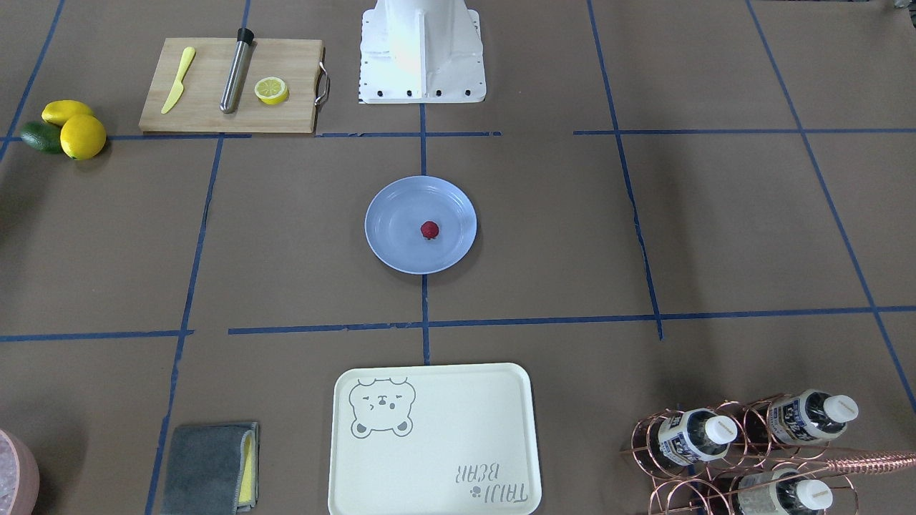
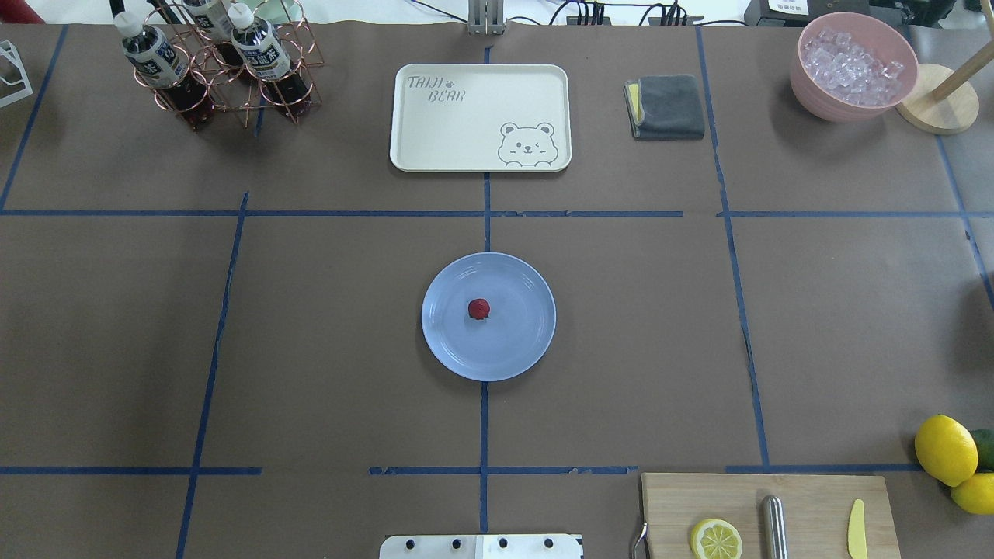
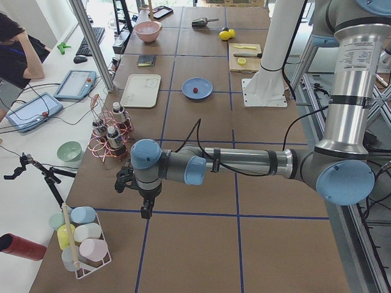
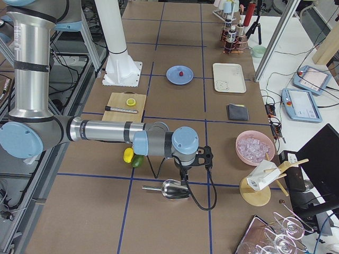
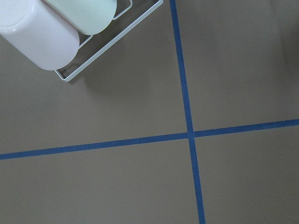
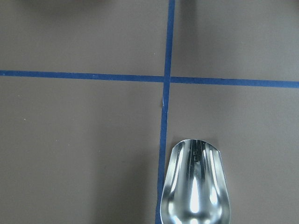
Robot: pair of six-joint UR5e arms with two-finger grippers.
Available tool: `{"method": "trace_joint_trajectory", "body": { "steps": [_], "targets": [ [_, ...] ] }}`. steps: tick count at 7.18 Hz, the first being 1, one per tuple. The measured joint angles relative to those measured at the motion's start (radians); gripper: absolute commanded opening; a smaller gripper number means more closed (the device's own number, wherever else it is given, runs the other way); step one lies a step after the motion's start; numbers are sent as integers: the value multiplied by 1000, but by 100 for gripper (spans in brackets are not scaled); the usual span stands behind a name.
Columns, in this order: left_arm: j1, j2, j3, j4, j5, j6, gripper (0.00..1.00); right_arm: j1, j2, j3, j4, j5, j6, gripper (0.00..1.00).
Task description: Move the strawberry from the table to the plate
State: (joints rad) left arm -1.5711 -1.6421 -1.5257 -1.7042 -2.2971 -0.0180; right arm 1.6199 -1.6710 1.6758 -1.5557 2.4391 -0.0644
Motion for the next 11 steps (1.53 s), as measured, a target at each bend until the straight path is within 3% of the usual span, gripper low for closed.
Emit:
{"method": "trace_joint_trajectory", "body": {
  "steps": [5,11],
  "targets": [
    [3,11,-3,7,-50,-2,100,0,-2,2,0,1,1,100],
    [3,68,-86,43,-54,-2,100,0,-3,1,2,2,0,100]
  ]
}}
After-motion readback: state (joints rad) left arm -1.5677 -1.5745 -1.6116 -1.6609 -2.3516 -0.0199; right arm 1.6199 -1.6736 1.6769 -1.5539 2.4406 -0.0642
